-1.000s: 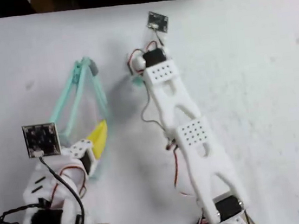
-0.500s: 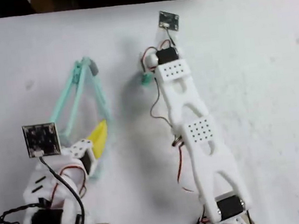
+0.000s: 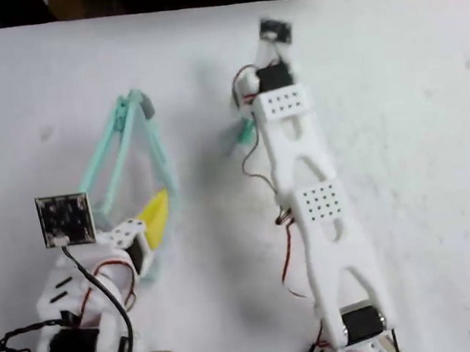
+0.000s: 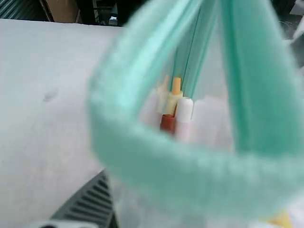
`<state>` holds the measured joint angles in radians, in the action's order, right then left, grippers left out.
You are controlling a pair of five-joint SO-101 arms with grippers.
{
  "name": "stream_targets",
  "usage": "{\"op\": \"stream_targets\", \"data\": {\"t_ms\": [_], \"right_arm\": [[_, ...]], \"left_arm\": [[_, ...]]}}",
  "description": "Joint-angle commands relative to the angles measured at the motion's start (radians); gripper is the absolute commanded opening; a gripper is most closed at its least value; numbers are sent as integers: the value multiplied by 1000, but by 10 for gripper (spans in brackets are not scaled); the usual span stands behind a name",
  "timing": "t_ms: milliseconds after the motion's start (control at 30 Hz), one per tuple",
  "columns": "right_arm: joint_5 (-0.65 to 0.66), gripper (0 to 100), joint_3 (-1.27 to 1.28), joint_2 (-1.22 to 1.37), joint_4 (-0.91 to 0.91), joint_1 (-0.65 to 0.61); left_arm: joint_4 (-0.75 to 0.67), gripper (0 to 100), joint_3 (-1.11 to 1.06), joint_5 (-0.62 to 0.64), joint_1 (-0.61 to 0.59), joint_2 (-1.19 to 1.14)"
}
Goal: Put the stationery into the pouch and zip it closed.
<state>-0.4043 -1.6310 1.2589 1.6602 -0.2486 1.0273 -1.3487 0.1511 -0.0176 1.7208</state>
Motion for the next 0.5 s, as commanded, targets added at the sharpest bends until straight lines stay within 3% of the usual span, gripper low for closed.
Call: {"op": "stream_targets", "data": {"t_ms": [0,467], "right_arm": [[15,16,-32,-226,51,19],[462,16,-25,-823,61,-96]], "left_arm": [[35,304,51,-3,50,-4],[72,304,78,-3,91,-4]]}}
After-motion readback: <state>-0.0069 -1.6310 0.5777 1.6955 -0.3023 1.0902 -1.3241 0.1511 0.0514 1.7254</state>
